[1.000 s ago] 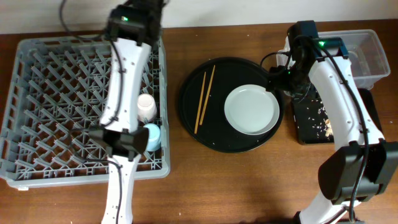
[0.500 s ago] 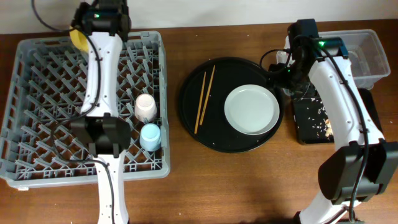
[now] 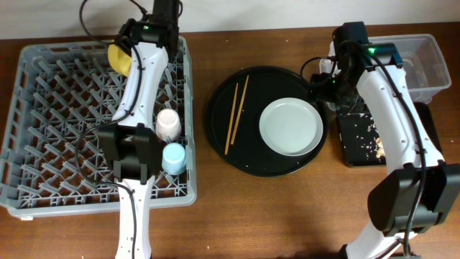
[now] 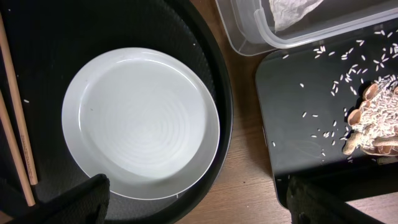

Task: Sort waste into correct bins and load items into the dishwasher rack
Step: 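Lower the yellow bowl into the back of the rack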

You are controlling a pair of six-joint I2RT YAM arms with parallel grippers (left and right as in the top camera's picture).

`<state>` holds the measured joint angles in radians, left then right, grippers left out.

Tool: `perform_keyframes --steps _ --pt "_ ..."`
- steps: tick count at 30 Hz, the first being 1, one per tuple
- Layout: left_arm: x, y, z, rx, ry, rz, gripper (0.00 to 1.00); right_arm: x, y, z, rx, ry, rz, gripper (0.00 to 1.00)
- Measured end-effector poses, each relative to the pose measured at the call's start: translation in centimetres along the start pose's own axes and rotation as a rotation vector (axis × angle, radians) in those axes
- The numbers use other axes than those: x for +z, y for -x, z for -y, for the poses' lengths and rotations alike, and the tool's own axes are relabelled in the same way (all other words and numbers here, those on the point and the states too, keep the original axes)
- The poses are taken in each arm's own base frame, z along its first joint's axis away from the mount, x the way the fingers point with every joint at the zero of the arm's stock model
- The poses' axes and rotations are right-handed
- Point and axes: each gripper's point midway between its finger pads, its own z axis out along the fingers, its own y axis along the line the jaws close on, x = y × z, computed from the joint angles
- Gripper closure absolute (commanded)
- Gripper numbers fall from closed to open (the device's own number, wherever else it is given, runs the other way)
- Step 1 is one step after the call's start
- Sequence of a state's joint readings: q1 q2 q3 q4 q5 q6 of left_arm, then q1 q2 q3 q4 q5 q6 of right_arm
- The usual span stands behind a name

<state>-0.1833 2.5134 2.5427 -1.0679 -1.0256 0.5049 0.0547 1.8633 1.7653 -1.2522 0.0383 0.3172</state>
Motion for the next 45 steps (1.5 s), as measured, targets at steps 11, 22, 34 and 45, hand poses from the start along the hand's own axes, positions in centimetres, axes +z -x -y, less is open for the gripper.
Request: perform_keyframes --steps 11,22,34,45 --pt "-0.4 0.3 0.7 0.014 -0.017 0.014 1.0 0.0 0.0 0.0 0.0 0.0 0.0 0.08" --pt "-0.1 -0.5 0.8 0.049 -0.027 -0.014 1.0 0.0 0.0 0.0 0.0 0.0 0.0 0.08" --pt "0.7 -1.0 0.5 0.042 -0.032 -0.028 1.0 0.0 0.0 0.0 0.0 0.0 0.0 0.08" --pt "1.3 -2.3 -3.1 0.098 0.155 -0.123 1.0 0.0 0.0 0.0 0.0 0.0 0.0 0.08"
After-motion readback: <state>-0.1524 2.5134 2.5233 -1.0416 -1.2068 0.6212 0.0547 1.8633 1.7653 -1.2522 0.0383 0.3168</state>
